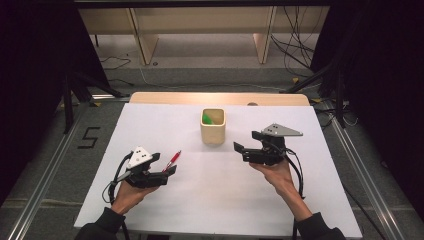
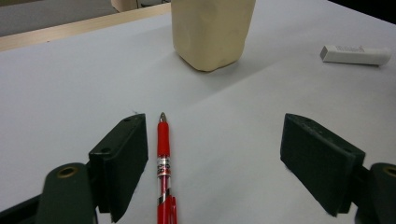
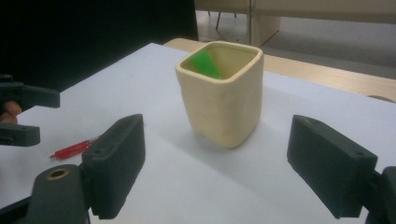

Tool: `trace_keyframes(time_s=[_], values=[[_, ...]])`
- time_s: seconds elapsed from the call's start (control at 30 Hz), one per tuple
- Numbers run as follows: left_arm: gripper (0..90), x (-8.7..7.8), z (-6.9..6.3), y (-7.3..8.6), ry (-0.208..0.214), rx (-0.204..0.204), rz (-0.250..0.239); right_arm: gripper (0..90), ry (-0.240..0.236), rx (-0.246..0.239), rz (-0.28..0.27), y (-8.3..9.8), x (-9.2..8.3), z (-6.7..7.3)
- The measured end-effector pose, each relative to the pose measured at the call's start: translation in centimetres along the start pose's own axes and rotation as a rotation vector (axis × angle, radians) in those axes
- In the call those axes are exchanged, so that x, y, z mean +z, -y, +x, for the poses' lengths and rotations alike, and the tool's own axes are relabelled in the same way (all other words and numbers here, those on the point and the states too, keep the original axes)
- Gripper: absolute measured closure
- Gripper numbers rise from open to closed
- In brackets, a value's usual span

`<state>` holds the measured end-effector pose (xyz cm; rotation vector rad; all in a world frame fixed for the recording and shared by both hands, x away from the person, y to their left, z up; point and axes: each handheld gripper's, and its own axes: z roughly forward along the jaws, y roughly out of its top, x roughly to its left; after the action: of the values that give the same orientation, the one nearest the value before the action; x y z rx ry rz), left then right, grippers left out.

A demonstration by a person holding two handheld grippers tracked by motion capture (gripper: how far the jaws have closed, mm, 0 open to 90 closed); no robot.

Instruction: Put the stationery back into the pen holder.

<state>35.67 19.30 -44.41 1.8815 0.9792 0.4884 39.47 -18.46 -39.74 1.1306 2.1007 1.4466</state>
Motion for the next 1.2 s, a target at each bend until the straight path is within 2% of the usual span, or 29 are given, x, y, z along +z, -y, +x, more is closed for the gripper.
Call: trace_keyframes(time_s=[0.37, 0.8, 1.2], values=[[22.9, 0.1, 0.3, -0.1, -0.006, -0.009, 0.025, 20.0, -0.032, -0.008, 0.014, 2.1, -1.0, 0.8], [22.9, 0.6, 0.6, -0.4, -0.021, -0.019, 0.106, 19.7, -0.077, -0.004, 0.023, 4.2, -2.2, 1.7], [23.0, 1.0, 0.9, -0.5, -0.029, -0.028, 0.175, 20.0, -0.088, -0.010, 0.000, 5.9, -3.6, 2.3]])
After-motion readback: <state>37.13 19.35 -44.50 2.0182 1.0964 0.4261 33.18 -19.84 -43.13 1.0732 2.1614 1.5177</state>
